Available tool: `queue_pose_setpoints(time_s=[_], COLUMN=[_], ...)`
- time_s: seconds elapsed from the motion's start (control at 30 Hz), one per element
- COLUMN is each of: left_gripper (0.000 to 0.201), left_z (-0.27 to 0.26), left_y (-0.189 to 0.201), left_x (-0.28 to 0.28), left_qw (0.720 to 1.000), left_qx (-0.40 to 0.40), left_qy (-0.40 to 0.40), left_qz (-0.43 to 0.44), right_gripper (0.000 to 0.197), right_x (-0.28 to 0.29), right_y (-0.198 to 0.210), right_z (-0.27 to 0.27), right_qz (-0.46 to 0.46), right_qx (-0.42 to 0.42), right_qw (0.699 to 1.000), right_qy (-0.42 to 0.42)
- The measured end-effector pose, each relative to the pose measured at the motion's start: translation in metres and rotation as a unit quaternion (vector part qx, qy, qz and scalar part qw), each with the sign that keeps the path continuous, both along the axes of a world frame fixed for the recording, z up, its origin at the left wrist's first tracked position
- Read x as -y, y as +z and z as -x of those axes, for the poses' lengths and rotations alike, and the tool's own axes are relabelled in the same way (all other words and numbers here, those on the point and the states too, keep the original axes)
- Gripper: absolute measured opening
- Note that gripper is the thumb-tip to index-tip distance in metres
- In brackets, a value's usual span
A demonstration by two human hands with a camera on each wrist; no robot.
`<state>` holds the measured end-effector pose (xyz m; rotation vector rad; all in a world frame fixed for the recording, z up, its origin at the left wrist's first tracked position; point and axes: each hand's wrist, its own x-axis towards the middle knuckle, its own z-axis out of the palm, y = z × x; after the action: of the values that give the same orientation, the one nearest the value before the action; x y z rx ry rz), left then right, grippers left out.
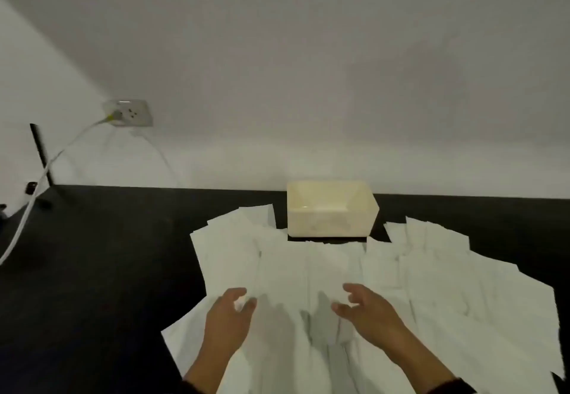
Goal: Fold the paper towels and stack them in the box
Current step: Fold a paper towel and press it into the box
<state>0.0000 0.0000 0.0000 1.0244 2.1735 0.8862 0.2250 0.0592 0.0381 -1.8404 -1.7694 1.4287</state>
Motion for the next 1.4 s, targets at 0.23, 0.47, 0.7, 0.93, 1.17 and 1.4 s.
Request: queue_pose_setpoints(time_s=[0.23, 0.47, 0.7, 0.93, 1.17, 1.4], left_gripper=[0.049, 0.056, 0.049, 0.054, 0.069, 0.103], left_z=[-0.001, 0.005, -0.006, -0.015, -0.014, 0.012], left_y=[-0.005, -0.01, -0.02, -0.023, -0.021, 0.016], left_x=[-0.047, -0.076, -0.082, -0.083, -0.079, -0.082], left_qw=[0.996, 0.987, 0.983, 0.984, 0.982, 0.994], left_qx=[0.072, 0.133, 0.156, 0.152, 0.165, 0.103], left_qy=[-0.011, 0.021, 0.003, -0.008, 0.047, -0.008], left_qz=[0.057, 0.086, 0.1, 0.093, 0.082, -0.027], right_gripper=[0.056, 0.024, 0.025, 0.027, 0.03, 0.048], right_x=[-0.048, -0.056, -0.058, -0.057, -0.055, -0.056], right_y=[-0.027, -0.033, -0.044, -0.05, -0.047, -0.005], right_z=[0.022, 0.063, 0.086, 0.092, 0.091, 0.08], right_qz=[0.054, 0.113, 0.115, 0.106, 0.076, -0.004], right_qx=[-0.067, -0.114, -0.096, -0.094, -0.119, -0.122], right_qw=[0.988, 0.977, 0.982, 0.985, 0.988, 0.988], right_qy=[-0.131, -0.14, -0.112, -0.101, -0.06, 0.093])
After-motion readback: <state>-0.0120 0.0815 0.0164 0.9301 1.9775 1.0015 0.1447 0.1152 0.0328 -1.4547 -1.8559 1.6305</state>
